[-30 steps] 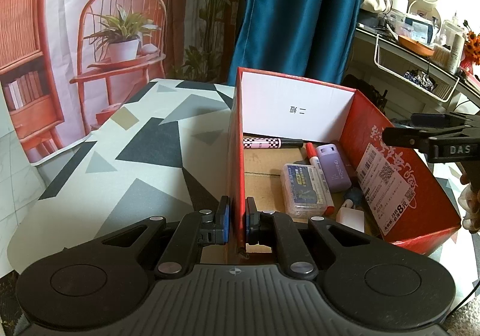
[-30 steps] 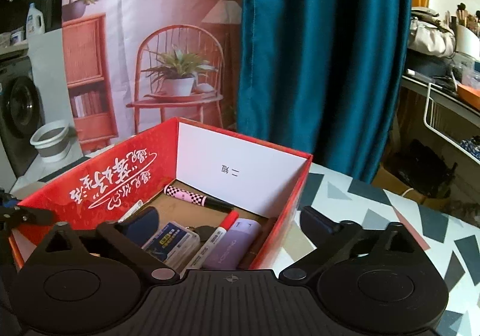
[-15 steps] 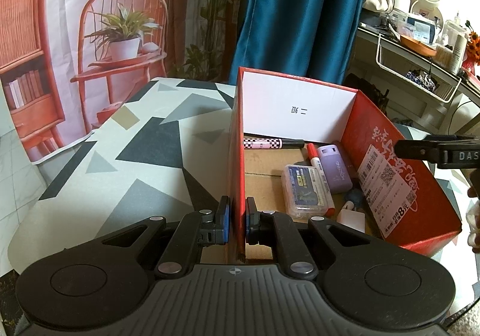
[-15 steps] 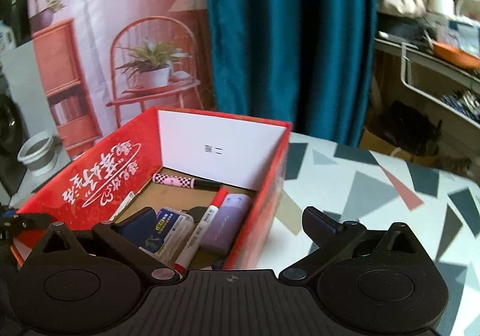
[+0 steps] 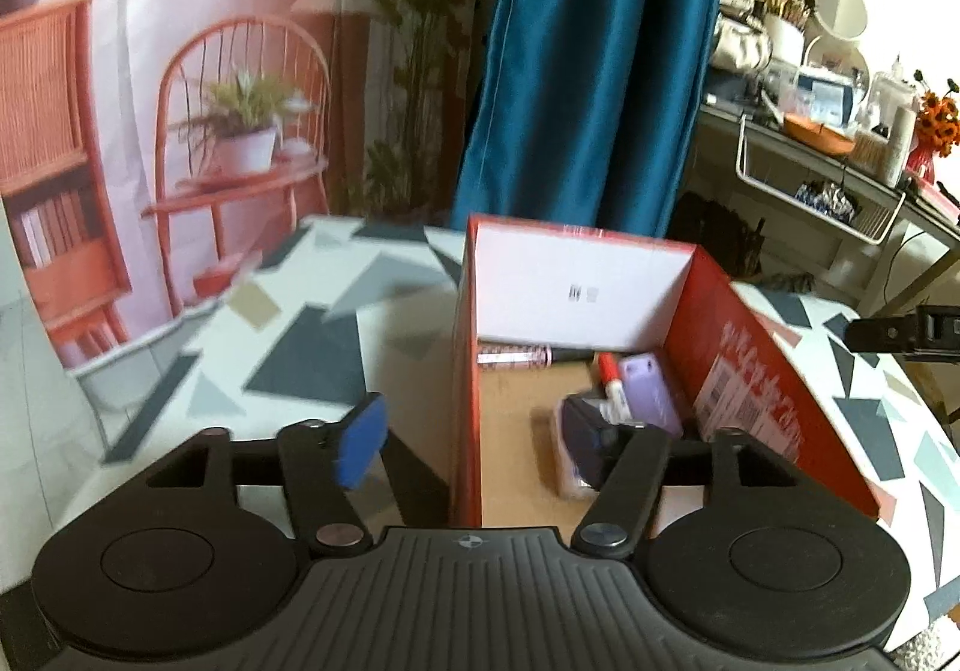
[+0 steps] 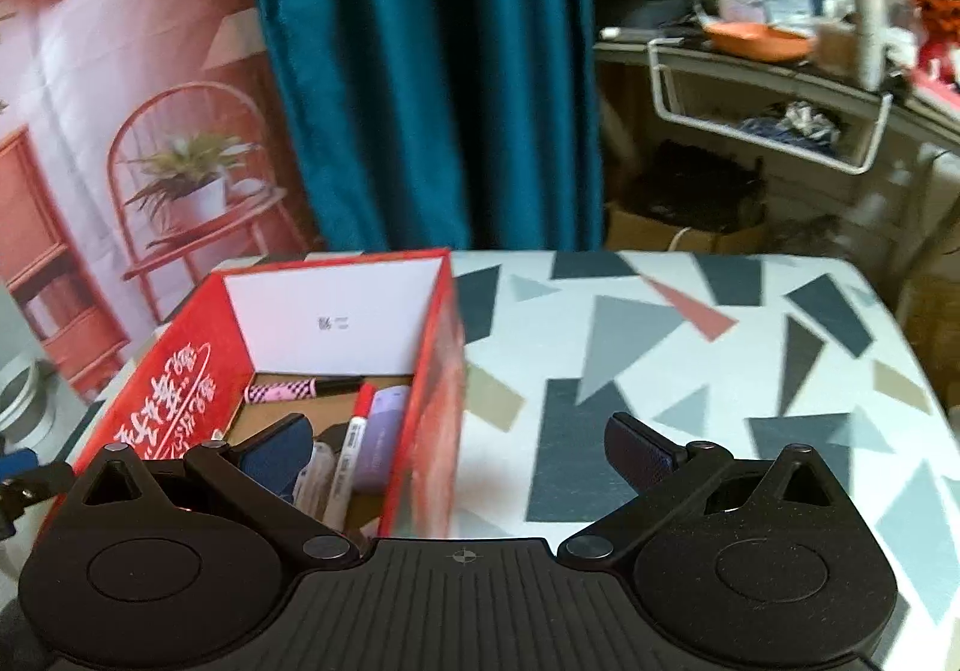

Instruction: Organize rigid objects

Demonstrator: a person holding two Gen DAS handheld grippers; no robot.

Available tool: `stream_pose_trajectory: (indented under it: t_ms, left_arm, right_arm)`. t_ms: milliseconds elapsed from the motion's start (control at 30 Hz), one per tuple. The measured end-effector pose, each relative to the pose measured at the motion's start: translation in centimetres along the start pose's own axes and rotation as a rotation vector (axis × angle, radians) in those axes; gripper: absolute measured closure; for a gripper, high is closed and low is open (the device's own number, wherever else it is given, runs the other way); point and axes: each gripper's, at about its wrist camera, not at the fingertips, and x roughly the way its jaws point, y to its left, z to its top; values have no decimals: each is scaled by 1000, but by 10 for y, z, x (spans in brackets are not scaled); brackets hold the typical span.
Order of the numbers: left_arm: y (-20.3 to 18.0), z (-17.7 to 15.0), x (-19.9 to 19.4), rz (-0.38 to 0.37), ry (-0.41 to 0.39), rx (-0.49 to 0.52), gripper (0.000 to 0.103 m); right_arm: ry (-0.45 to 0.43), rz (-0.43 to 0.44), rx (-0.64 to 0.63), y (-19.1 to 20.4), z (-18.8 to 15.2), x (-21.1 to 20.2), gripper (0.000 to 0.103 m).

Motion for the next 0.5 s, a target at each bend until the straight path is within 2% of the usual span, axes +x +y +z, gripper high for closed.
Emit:
stream_pose_trajectory:
  t_ms: [100,200,367,500]
  left_arm:
    - [-2,12,-16,-1,-39,-9,6]
    - [-6,26,-36,-9,-85,-13,0]
    - [-23,49,-70,118,-144,46,0]
    - [-42,60,-101,190,-196,126,0]
  right_arm:
    - [-35,0,14,0,4,-24,0]
    - [-75,-14,20,3,7,-51,0]
    - [-103,-26,72,7,14,-92,0]
    - [-157,-7,58,16,13,-129,0]
